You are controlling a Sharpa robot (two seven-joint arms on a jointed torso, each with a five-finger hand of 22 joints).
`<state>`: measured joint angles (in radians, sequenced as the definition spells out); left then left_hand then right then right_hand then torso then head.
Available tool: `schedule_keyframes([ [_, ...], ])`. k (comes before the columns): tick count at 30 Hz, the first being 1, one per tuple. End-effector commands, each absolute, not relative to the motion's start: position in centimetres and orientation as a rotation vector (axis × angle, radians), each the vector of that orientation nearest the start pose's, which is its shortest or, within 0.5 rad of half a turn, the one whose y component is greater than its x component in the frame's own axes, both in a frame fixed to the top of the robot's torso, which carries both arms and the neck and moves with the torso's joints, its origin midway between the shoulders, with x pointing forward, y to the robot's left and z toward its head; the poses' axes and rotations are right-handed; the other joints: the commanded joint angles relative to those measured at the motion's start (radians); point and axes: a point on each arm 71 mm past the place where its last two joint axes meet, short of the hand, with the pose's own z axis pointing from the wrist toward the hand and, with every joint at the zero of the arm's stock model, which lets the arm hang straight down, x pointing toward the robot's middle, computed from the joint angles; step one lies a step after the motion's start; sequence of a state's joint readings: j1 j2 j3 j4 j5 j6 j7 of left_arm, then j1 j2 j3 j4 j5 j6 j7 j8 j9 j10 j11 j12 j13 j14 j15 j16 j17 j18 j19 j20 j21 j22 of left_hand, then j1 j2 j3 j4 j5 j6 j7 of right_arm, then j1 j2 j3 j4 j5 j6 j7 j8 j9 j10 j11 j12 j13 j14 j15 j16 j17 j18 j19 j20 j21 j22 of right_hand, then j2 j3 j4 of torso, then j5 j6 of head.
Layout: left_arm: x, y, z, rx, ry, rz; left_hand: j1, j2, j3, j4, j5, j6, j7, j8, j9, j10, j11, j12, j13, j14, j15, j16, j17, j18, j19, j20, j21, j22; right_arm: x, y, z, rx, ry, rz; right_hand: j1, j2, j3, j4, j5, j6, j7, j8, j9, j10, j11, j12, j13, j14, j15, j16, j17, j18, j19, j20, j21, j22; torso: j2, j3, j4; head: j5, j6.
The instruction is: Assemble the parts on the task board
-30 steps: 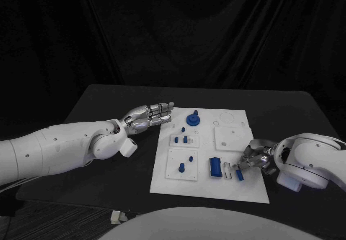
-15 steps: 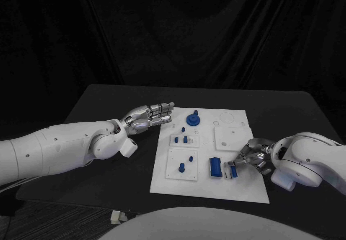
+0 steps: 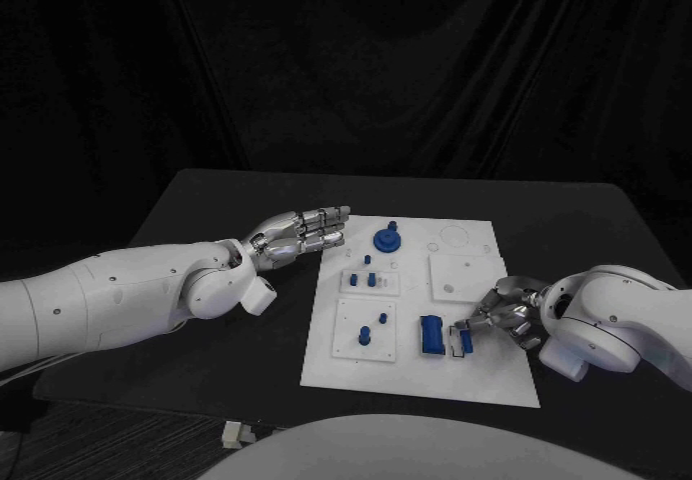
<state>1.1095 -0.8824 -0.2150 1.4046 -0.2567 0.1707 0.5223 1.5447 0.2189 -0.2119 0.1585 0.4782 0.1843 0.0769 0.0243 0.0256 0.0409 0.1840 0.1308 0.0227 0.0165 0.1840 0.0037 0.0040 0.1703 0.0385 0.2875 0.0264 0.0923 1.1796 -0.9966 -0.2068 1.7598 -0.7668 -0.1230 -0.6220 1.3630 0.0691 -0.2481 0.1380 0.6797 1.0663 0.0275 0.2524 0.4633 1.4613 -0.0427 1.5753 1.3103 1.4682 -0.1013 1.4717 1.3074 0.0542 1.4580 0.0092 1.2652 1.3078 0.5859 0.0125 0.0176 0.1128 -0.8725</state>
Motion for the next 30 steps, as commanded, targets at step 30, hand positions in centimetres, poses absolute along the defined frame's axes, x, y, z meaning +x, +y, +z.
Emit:
schedule_keyframes([
  [30,44.07,23.59,-27.82,-0.847,1.838,-1.777,0.004,0.007,0.002,-0.008,0.005,0.009,0.001,0.004,0.002,0.002,0.008,0.004,0.002,-0.001,0.009,0.002,0.001,0.0,0.002,0.005,0.005,-0.002,38.53,-23.16,-27.7,0.578,2.484,0.394,-0.022,0.034,-0.005,0.021,-0.056,-0.003,0.001,0.007,0.009,0.11,-0.007,-0.005,0.26,0.059,-0.006,-0.01,0.013,0.014,-0.006,-0.003,-0.013,0.17,0.0,0.0002,0.0001,0.001,0.0],
])
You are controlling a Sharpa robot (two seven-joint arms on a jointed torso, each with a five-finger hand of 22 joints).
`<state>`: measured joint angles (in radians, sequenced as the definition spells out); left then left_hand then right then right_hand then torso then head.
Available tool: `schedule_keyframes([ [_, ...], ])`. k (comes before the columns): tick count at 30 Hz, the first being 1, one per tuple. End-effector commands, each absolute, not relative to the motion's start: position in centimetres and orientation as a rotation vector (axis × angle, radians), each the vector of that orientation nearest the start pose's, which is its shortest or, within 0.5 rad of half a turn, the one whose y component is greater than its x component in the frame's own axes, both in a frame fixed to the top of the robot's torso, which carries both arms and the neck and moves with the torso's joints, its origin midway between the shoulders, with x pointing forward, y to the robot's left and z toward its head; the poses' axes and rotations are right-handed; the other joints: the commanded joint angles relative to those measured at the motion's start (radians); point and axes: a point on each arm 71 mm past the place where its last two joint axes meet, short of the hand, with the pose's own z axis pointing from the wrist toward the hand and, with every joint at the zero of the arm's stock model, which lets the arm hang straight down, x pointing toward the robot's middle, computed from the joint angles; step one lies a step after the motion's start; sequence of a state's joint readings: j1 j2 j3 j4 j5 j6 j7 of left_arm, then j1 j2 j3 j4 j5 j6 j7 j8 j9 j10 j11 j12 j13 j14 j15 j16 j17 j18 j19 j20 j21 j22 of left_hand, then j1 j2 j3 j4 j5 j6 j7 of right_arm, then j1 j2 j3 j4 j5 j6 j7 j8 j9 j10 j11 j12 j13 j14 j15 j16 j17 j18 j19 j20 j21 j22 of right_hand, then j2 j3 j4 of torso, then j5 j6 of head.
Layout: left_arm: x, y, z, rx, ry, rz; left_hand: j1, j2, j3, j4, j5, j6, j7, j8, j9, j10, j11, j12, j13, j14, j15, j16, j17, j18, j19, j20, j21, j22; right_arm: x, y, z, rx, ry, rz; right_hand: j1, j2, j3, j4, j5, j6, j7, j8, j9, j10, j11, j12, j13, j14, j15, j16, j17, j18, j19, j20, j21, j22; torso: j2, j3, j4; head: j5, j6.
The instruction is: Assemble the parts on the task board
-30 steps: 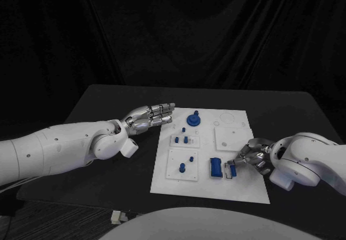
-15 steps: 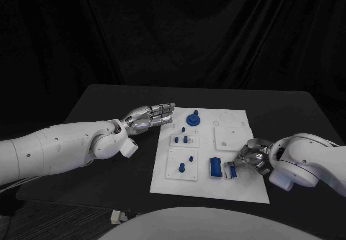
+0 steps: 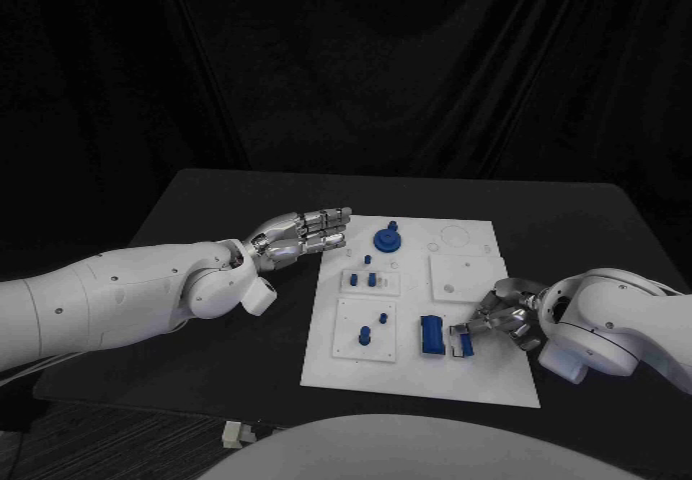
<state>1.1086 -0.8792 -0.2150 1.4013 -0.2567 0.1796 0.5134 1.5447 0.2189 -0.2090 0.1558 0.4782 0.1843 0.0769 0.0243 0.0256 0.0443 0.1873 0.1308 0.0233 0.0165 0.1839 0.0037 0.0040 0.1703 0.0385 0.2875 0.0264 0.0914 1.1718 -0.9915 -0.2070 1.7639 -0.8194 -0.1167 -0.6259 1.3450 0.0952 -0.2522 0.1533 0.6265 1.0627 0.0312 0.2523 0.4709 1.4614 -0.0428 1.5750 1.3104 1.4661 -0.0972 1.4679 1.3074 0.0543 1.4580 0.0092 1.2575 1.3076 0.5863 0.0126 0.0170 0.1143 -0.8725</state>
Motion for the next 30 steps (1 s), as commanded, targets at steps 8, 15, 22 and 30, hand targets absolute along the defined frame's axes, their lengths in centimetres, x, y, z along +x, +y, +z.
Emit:
schedule_keyframes([
  [8,44.07,23.57,-27.88,-0.848,1.842,-1.778,0.004,0.007,0.0,-0.006,0.005,0.011,0.001,0.004,0.002,-0.001,0.005,0.004,0.001,0.0,0.01,0.002,0.001,0.0,0.002,0.005,0.005,-0.001,38.47,-23.15,-27.71,0.584,2.489,0.397,-0.01,0.01,-0.002,0.01,-0.006,0.005,-0.004,0.01,0.004,0.109,-0.008,-0.004,0.26,0.062,-0.011,-0.004,0.016,0.013,-0.005,-0.003,-0.003,0.171,0.0,0.0,0.0003,0.0,0.0],
  [15,44.06,23.59,-27.94,-0.849,1.847,-1.776,0.004,0.007,0.0,-0.006,0.005,0.011,0.001,0.004,0.002,-0.001,0.005,0.004,0.001,0.0,0.01,0.002,0.001,0.0,0.002,0.005,0.005,-0.001,38.34,-23.1,-27.7,0.592,2.498,0.404,-0.015,0.011,-0.003,0.014,-0.012,0.006,-0.005,0.011,0.005,0.109,-0.009,-0.004,0.26,0.062,-0.012,-0.003,0.018,0.014,-0.005,-0.004,-0.005,0.171,0.0,0.0,0.0004,-0.001,0.0],
  [22,44.04,23.56,-28.0,-0.851,1.854,-1.776,0.004,0.008,0.001,-0.007,0.006,0.013,0.002,0.004,0.002,-0.001,0.005,0.004,0.001,0.0,0.01,0.002,0.001,-0.001,0.002,0.005,0.005,-0.001,38.34,-23.09,-27.72,0.594,2.501,0.405,-0.028,0.012,-0.01,0.025,-0.054,0.006,-0.005,0.013,0.008,0.109,-0.01,-0.004,0.26,0.062,-0.013,-0.004,0.016,0.013,-0.004,-0.005,-0.005,0.171,0.0,0.0001,0.0003,0.0,0.0],
  [30,44.01,23.57,-28.06,-0.853,1.86,-1.774,0.004,0.008,0.001,-0.008,0.007,0.014,0.003,0.005,0.002,-0.001,0.005,0.004,0.001,-0.001,0.01,0.002,0.001,-0.001,0.002,0.005,0.005,-0.002,38.34,-22.99,-27.74,0.59,2.505,0.407,-0.037,0.014,-0.015,0.032,-0.087,0.006,-0.005,0.015,0.01,0.109,-0.009,-0.004,0.26,0.062,-0.013,-0.004,0.015,0.014,-0.003,-0.005,-0.007,0.171,-0.001,0.0,0.0003,-0.001,0.0],
])
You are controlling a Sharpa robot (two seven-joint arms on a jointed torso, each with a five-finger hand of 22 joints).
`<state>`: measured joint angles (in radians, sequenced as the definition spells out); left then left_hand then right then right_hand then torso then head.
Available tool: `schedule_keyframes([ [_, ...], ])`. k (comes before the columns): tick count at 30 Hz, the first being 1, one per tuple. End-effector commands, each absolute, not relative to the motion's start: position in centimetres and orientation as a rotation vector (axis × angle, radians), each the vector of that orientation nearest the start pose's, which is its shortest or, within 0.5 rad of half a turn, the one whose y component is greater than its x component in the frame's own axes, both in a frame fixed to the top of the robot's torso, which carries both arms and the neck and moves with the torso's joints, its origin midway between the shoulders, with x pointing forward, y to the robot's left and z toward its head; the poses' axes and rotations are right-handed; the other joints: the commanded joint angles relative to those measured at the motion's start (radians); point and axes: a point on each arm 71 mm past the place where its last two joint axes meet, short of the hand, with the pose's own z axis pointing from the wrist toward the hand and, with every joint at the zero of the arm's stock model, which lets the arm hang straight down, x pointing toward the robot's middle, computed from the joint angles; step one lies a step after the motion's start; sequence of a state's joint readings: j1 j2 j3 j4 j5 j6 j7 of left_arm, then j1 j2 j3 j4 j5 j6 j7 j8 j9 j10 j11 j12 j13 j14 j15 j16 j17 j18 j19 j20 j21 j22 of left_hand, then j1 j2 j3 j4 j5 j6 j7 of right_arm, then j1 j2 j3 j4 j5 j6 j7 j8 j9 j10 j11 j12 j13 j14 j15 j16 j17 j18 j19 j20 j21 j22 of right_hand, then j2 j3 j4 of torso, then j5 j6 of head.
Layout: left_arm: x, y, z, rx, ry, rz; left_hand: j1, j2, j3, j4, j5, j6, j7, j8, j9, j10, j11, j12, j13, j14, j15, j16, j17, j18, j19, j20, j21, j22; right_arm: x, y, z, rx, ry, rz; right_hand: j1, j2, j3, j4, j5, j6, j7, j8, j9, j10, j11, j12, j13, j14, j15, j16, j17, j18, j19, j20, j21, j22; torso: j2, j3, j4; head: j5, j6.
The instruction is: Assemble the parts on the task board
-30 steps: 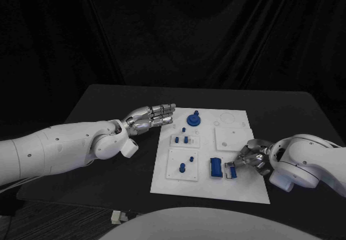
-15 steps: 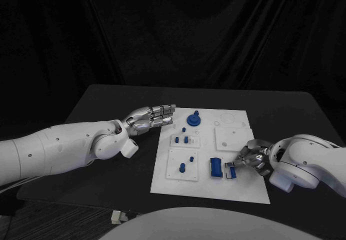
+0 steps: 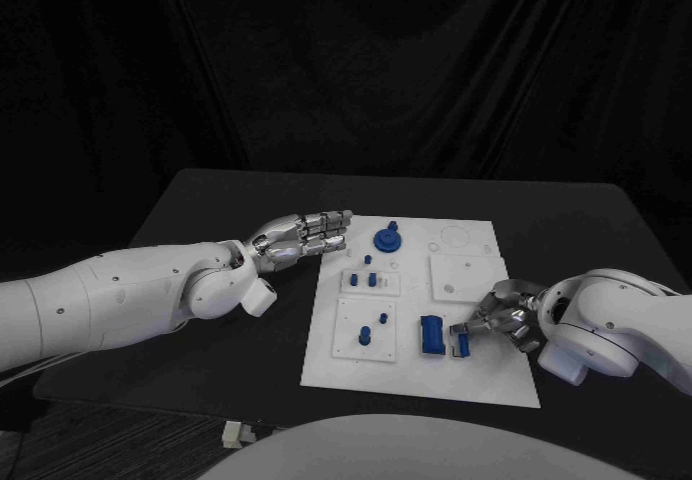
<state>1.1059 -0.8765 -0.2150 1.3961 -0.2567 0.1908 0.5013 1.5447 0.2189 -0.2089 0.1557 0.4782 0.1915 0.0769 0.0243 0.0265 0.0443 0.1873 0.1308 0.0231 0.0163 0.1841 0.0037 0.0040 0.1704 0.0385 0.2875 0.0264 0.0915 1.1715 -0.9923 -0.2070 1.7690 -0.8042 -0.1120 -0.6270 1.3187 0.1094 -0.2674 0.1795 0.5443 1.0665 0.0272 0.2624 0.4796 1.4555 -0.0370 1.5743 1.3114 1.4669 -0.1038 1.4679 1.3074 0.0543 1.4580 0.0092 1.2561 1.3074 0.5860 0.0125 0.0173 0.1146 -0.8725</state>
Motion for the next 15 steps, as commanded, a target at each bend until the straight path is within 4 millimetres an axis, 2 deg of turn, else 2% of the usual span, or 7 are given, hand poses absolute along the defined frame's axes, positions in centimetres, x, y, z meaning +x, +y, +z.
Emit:
schedule_keyframes([
  [1,44.01,23.57,-28.06,-0.853,1.86,-1.774,0.004,0.008,0.001,-0.008,0.007,0.007,0.003,0.005,0.001,-0.001,0.005,0.004,0.001,0.0,0.01,0.002,0.001,-0.001,0.002,0.005,0.005,-0.002,38.35,-22.99,-27.74,0.591,2.505,0.407,-0.011,0.0,0.0,0.006,-0.006,0.002,-0.001,0.005,0.002,0.115,-0.015,-0.003,0.259,0.061,-0.006,-0.004,0.015,0.014,-0.003,-0.005,-0.006,0.172,0.0,0.0,-0.0001,-0.001,0.0],
  [11,43.99,23.55,-28.1,-0.854,1.864,-1.775,0.005,0.009,0.002,-0.01,0.007,0.01,0.008,0.005,0.002,-0.001,0.004,0.004,0.001,0.0,0.01,0.003,0.001,-0.002,0.002,0.005,0.005,-0.002,38.39,-22.96,-27.77,0.59,2.505,0.406,-0.03,0.002,-0.012,0.021,-0.057,0.001,0.0,0.007,0.006,0.115,-0.014,-0.003,0.259,0.061,-0.005,-0.004,0.014,0.014,-0.003,-0.005,-0.008,0.172,0.0,0.0,0.0,0.001,0.0],
  [14,43.99,23.55,-28.12,-0.855,1.864,-1.775,0.005,0.009,0.002,-0.01,0.007,0.01,0.008,0.005,0.002,-0.001,0.004,0.004,0.001,0.0,0.01,0.003,0.001,-0.002,0.002,0.005,0.005,-0.002,38.39,-22.94,-27.77,0.586,2.505,0.406,-0.049,-0.001,-0.027,0.033,-0.13,0.001,0.003,0.009,0.009,0.115,-0.012,-0.003,0.259,0.061,-0.004,-0.004,0.014,0.014,-0.002,-0.004,-0.009,0.172,0.0,0.0001,0.0001,0.0,0.0],
  [15,43.99,23.54,-28.12,-0.855,1.865,-1.775,0.005,0.009,0.002,-0.01,0.007,0.01,0.008,0.005,0.002,-0.001,0.004,0.004,0.001,0.0,0.01,0.003,0.001,-0.002,0.002,0.005,0.005,-0.002,38.39,-22.94,-27.77,0.585,2.505,0.406,-0.05,-0.001,-0.028,0.034,-0.134,0.001,0.003,0.009,0.01,0.115,-0.012,-0.003,0.259,0.061,-0.003,-0.004,0.015,0.014,-0.002,-0.003,-0.009,0.172,0.0,0.0002,0.0002,0.0,0.0],
])
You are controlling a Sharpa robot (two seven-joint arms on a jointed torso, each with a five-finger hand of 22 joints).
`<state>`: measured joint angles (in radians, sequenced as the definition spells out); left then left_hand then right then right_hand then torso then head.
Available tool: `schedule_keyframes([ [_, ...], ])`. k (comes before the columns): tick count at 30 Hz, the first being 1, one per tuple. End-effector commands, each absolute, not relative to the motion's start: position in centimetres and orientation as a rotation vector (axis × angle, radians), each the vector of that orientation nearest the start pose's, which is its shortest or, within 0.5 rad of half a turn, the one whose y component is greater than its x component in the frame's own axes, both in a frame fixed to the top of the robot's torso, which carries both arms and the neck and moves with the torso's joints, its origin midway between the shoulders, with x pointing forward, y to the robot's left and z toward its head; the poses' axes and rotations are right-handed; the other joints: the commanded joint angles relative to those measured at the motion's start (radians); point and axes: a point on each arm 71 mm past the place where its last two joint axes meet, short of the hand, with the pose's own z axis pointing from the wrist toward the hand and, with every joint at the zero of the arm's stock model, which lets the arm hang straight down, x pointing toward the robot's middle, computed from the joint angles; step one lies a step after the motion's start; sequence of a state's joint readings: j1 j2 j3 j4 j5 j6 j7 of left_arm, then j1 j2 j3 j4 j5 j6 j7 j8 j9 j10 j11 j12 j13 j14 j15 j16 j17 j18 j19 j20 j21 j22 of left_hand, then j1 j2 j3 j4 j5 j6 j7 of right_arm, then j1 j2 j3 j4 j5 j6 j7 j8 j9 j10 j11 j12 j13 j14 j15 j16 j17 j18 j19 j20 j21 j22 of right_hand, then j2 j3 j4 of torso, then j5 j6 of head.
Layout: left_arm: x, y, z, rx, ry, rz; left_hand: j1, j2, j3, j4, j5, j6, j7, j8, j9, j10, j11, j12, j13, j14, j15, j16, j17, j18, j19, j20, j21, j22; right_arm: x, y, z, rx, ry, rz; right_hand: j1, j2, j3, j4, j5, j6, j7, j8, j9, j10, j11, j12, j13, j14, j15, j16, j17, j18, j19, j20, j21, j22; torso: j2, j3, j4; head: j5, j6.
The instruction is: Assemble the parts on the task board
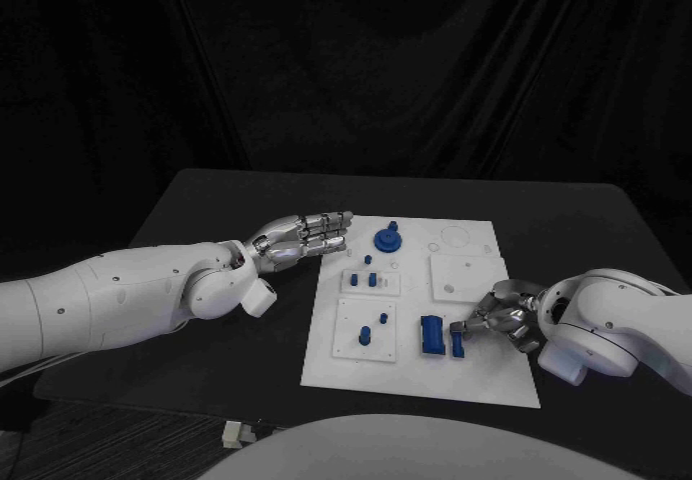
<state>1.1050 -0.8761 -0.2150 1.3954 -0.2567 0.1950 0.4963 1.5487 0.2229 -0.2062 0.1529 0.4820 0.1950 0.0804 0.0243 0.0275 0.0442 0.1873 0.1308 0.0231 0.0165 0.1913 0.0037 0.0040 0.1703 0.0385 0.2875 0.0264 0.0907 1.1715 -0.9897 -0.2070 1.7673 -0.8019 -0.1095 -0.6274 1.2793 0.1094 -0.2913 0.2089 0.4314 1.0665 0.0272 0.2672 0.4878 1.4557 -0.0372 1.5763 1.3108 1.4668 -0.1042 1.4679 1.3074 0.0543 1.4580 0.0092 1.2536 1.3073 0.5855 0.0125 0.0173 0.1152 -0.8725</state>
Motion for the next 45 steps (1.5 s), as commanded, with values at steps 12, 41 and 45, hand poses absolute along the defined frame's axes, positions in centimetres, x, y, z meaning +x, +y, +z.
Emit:
schedule_keyframes([
  [12,44.0,23.6,-28.1,-0.855,1.865,-1.774,0.001,0.006,0.0,-0.009,0.004,0.007,0.007,0.005,0.001,-0.001,0.004,0.004,0.001,0.0,0.003,0.003,0.001,-0.002,0.001,0.005,0.005,-0.002,38.4,-22.9,-27.8,0.565,2.507,0.403,-0.075,-0.02,-0.056,0.026,-0.283,-0.006,0.005,0.014,0.017,0.115,-0.009,-0.005,0.26,0.061,-0.001,-0.004,0.011,0.014,-0.001,-0.001,-0.012,0.173,0.001,-0.0001,-0.0002,0.0,0.0],
  [41,43.9,23.7,-28.1,-0.857,1.858,-1.777,0.003,0.006,0.002,-0.013,0.008,0.01,0.01,0.006,0.001,0.0,0.005,0.005,0.001,0.001,0.004,0.003,0.002,-0.003,0.003,0.005,0.006,0.001,37.6,-23.6,-23.3,0.354,1.912,0.671,0.02,0.004,0.02,0.081,0.426,-0.059,-0.007,0.075,0.07,0.115,-0.016,-0.005,0.26,0.074,-0.009,0.035,0.089,-0.003,0.027,-0.011,0.075,0.196,0.0,0.0,0.0001,0.002,0.0],
  [45,43.9,23.8,-28.1,-0.857,1.857,-1.777,0.003,0.009,0.005,-0.019,0.009,0.022,0.023,0.008,0.003,0.001,0.002,0.005,0.001,0.001,0.004,0.003,0.002,-0.004,0.004,0.005,0.007,0.001,37.3,-23.6,-23.4,0.344,1.875,0.706,-0.035,0.039,0.036,0.083,0.326,-0.023,0.002,0.028,0.004,0.115,-0.008,-0.005,0.26,0.077,0.0,0.044,0.103,-0.008,0.035,-0.003,0.104,0.203,0.0,-0.0002,0.0003,0.002,0.0],
])
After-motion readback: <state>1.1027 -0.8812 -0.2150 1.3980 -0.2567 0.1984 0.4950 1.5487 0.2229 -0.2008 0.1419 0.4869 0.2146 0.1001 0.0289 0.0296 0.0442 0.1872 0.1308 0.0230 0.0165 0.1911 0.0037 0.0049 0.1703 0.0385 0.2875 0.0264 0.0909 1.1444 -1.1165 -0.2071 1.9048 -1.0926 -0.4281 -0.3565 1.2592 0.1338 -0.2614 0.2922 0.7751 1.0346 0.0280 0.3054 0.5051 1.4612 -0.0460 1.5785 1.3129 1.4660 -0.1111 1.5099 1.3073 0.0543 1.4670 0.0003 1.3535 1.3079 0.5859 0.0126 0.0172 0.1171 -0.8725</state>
